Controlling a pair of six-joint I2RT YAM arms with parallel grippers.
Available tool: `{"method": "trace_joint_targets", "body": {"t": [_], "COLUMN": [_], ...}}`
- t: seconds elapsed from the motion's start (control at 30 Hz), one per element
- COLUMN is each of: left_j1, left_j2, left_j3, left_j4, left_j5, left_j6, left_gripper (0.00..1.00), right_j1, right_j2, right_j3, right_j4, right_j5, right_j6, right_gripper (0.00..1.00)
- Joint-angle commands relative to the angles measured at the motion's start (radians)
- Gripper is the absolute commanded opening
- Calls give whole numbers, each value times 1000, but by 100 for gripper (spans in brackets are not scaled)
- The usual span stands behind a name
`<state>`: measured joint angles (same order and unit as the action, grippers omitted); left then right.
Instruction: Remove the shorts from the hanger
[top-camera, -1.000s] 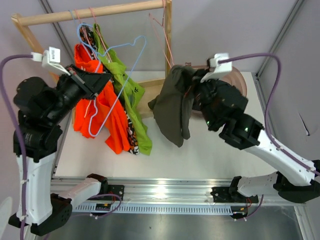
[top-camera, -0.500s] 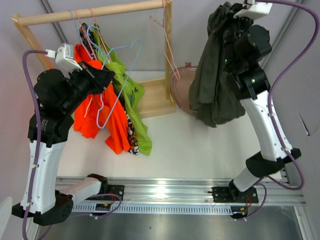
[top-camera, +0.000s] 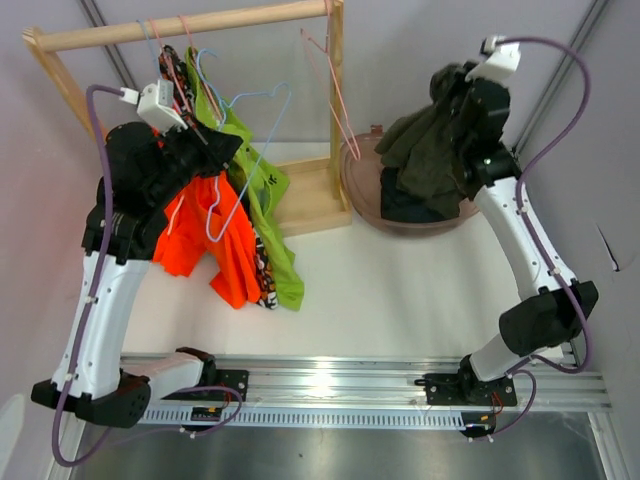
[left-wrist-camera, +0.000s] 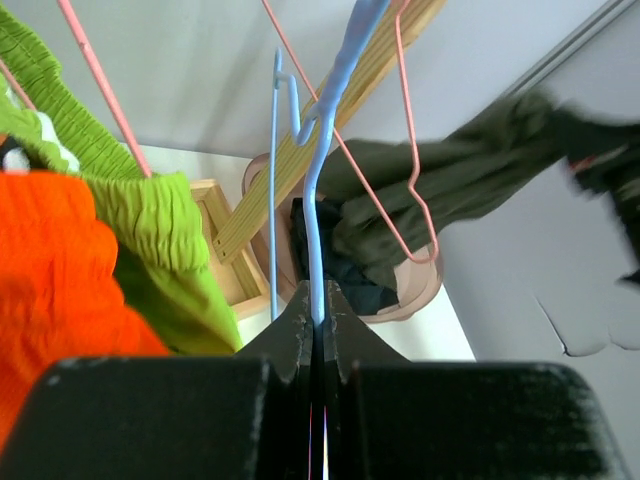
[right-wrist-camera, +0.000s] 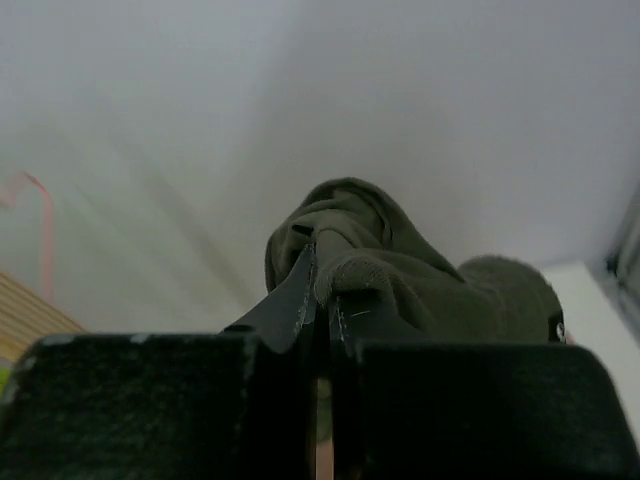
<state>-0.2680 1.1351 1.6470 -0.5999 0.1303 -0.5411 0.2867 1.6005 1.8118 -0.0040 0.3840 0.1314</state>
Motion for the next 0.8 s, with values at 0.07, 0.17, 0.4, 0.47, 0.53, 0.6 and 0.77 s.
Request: {"method": "trace_joint_targets", "body": {"t": [0.07,0.17,0.4,0.47,0.53,0.6,0.77], "left_j1": [6,1,-4,-4,-5,-10,-39], "left_j2": [95,188,446,508,593,633,706], "left_j3": [103,230,552,667,737,775,778], "left_j4": [81,59,-15,-27,-37,-29,28], "left_j5": [-14,-27,-67,-64,-60,-57,-72], "left_j6": [10,21,38,29,17,-5,-22], "left_gripper": [0,0,0,0,0,0,0], "right_j1": [-43,-49,20,48,60,69,72], "right_j2": [-50,-10,-115,-135,-169,-194,-272], "right_j3": [-346,-455,-761,-789,-824,-844,-878], "right_j4": [-8,-93,38,33,30,30,21], "right_j5": [-69,-123,-166,-160,-158,-158,-168], "right_j6": [238,318,369,366,359,359,347], "right_gripper": [66,99,99,100,99,99,99]}}
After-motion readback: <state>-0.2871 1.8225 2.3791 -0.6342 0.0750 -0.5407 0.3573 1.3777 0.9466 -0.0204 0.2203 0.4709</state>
